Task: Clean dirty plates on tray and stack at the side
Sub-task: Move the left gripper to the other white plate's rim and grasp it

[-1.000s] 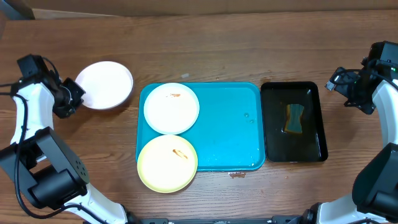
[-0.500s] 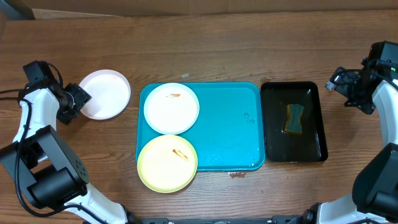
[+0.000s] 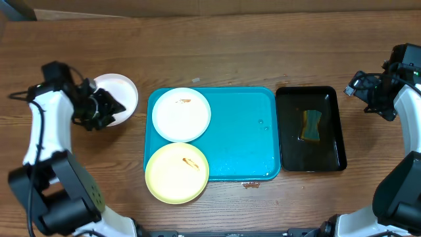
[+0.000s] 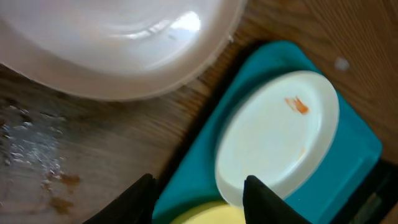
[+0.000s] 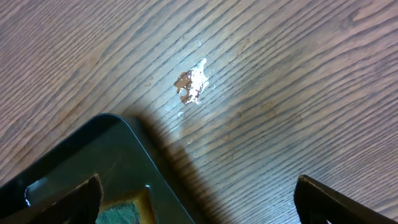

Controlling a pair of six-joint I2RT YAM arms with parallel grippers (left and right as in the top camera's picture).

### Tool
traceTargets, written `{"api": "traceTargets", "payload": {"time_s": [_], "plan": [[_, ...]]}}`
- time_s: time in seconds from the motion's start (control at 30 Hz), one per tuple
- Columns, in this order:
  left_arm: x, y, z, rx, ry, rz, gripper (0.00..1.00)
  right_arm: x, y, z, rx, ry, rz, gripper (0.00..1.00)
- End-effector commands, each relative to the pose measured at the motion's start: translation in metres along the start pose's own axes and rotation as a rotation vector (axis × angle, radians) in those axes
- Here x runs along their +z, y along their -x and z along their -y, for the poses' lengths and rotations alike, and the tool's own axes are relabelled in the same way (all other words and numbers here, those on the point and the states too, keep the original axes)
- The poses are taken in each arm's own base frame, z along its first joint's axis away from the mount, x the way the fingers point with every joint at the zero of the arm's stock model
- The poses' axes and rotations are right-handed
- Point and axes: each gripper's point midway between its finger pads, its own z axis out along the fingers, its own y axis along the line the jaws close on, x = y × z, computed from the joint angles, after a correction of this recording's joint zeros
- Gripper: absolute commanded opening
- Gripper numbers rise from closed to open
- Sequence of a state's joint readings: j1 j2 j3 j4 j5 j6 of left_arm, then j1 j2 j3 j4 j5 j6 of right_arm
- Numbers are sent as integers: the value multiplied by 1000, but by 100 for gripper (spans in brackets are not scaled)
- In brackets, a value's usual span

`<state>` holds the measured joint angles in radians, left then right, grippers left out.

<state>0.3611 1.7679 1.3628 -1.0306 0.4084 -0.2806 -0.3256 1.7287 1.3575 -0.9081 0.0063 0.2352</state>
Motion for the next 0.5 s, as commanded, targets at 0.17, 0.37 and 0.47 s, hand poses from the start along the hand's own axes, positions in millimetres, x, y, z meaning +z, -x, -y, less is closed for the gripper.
{"api": "traceTargets", "payload": {"time_s": [0.17,0.37,0.47], "plan": [[9,-54,43,226,144,-66,48,-6,3,-2,2,8,22,100],[32,-74,46,254,309,-32,49,-6,3,-2,2,8,22,100],[41,-80,52,259,324,-12,48,-6,3,-2,2,8,22,100]]}}
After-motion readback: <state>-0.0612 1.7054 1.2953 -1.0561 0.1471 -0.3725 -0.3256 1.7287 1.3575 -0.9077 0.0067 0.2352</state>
